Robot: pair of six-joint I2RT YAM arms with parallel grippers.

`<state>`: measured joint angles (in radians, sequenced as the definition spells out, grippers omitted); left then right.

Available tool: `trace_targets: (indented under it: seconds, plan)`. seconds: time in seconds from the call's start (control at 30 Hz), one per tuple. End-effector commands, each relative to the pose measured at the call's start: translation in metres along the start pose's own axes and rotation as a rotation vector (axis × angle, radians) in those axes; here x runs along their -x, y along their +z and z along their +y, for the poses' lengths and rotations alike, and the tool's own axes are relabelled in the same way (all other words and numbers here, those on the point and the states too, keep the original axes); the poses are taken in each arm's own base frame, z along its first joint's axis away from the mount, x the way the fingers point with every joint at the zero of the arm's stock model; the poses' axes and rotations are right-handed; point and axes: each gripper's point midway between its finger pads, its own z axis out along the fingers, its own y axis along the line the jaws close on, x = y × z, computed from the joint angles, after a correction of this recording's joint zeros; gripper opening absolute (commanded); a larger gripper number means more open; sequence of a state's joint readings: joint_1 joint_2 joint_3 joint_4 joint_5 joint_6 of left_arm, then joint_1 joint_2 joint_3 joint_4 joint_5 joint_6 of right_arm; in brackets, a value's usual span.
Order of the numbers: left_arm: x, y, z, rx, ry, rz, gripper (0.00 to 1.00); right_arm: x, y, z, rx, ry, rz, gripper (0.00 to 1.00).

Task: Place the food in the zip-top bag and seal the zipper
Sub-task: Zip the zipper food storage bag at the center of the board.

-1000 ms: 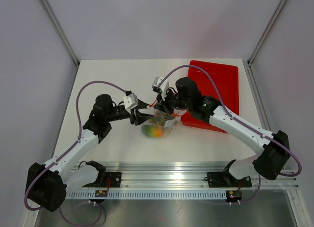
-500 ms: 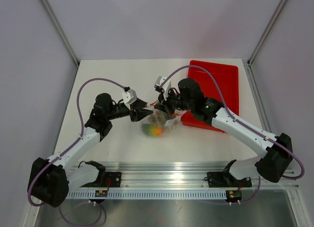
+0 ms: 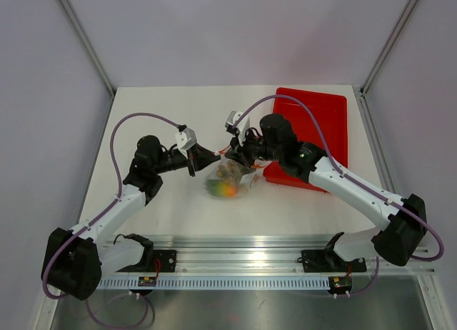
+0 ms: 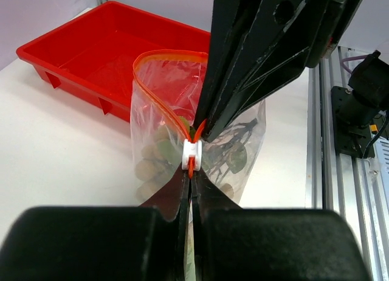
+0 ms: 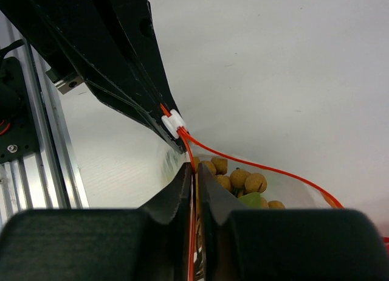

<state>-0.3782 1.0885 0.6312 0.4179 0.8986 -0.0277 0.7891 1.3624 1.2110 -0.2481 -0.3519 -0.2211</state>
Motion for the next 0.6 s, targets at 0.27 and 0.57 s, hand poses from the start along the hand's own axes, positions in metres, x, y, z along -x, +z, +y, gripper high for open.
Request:
trace_targets:
  seconds: [0.27, 0.57]
  plan:
    - [0.028, -0.002, -0.009, -0.063, 0.075, -0.064, 0.00, 0.037, -0.018, 0.009, 0.102, -0.210, 0.010, 0.42]
    - [0.032, 0.000, -0.011, -0.095, 0.077, -0.062, 0.00, 0.031, -0.001, 0.017, 0.228, -0.215, 0.104, 0.43]
